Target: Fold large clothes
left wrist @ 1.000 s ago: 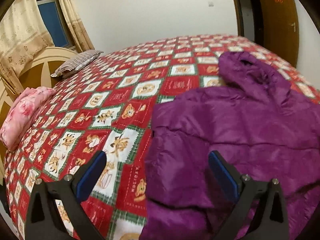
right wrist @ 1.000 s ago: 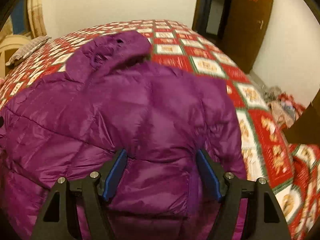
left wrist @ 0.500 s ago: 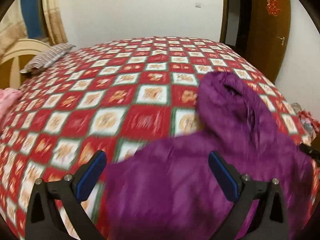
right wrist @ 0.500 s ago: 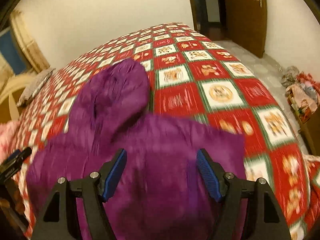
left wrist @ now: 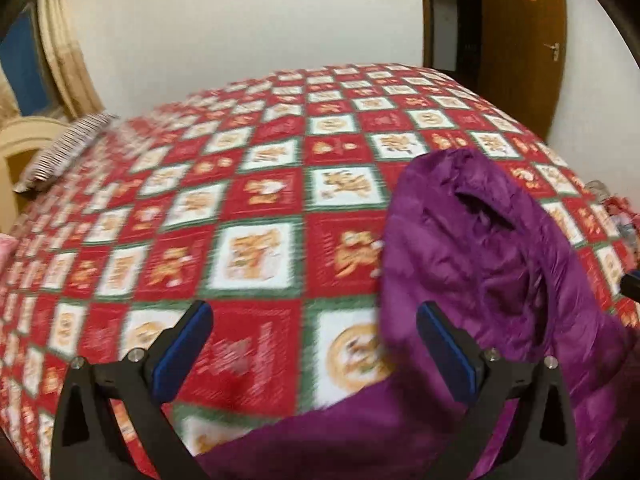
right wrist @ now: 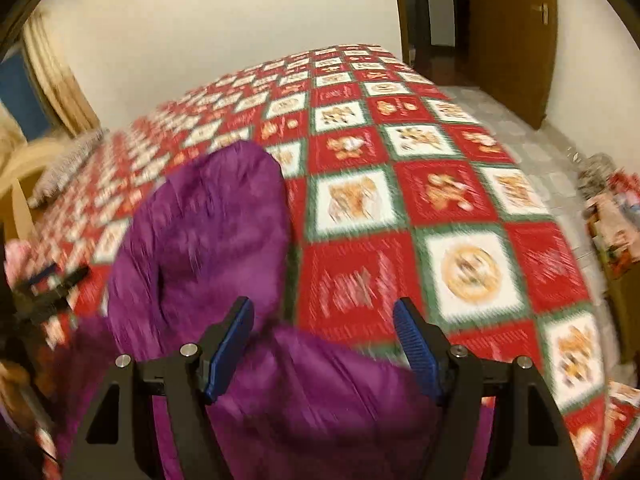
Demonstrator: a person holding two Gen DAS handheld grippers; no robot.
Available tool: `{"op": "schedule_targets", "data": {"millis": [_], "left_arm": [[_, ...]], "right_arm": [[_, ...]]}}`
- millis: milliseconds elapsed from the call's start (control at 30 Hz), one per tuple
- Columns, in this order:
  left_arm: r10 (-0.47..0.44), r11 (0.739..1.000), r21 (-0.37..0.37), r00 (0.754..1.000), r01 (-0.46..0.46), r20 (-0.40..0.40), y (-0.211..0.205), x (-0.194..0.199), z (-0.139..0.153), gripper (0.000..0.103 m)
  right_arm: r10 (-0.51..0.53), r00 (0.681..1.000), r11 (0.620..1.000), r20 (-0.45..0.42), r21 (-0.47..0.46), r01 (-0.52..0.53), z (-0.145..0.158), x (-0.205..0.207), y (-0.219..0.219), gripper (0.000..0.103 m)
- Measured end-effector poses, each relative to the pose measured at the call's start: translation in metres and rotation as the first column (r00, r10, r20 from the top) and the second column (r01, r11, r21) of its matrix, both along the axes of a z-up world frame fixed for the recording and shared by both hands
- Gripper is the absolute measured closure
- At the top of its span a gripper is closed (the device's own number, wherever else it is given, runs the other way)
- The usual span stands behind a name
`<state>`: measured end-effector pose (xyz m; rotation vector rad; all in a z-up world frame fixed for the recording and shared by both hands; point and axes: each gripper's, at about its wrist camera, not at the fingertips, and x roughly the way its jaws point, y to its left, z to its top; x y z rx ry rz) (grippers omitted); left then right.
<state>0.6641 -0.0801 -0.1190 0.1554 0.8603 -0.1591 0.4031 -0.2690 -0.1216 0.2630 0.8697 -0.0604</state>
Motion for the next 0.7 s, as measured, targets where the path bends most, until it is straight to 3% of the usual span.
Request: {"op": "schedule_targets", "data": {"millis": [100, 267, 333, 367, 400, 433, 467, 500, 600, 700], "left_arm": [[-0.018, 1.0, -0.015, 0.999, 0.017, -0.042, -0.014, 0.032, -0.006, 0.0], [-0.04, 0.991, -0.131, 0.991, 0.024, -0.125, -0.034, 0.081, -0.02, 0.0], [-0.031, 0.99, -0.143, 0.989, 0.01, -0.145, -0.044, 0.091, -0.031, 0.012], [-0.042, 0.986, -0.168, 0.985, 0.013, -0.169, -0.047, 0.094, -0.038, 0.036], [-0.062, 0.979, -0.203, 0.978, 0.021, -0.198, -0.05, 0.097, -0.044, 0.077], [-0.097, 0.961, -0.275, 0.969, 0.031, -0.229, -0.05, 0.097, -0.05, 0.093], [-0.105, 0.948, -0.315, 0.969, 0.03, -0.223, -0.049, 0.094, -0.049, 0.095], [-0.101, 0.943, -0.332, 0.975, 0.031, -0.196, -0.049, 0.086, -0.044, 0.096], [-0.116, 0.932, -0.354, 0.989, 0.074, -0.097, -0.043, 0.059, -0.016, 0.096], [-0.151, 0.901, -0.413, 0.988, 0.13, -0.017, -0.03, 0.025, 0.017, 0.096]], "right_arm": [[-0.002, 1.0, 0.998, -0.011, 0.056, 0.003, -0.009, 0.042, 0.003, 0.03], [0.008, 0.998, 0.994, -0.067, 0.112, 0.0, -0.034, 0.103, 0.01, 0.031], [0.027, 0.996, 0.99, -0.084, 0.142, -0.015, -0.046, 0.118, 0.014, 0.04], [0.028, 0.995, 0.99, -0.094, 0.142, -0.015, -0.052, 0.122, 0.016, 0.055], [0.024, 0.995, 0.994, -0.097, 0.111, -0.014, -0.055, 0.124, 0.02, 0.07], [0.029, 0.996, 0.997, -0.089, 0.069, -0.023, -0.054, 0.124, 0.024, 0.089], [0.051, 0.996, 0.997, -0.079, 0.07, -0.046, -0.053, 0.122, 0.027, 0.099], [0.072, 0.996, 0.993, -0.058, 0.1, -0.066, -0.048, 0.118, 0.028, 0.101], [0.108, 0.993, 0.984, 0.044, 0.139, -0.113, -0.022, 0.09, 0.032, 0.101], [0.164, 0.979, 0.975, 0.119, 0.132, -0.179, 0.013, 0.053, 0.042, 0.102]]}}
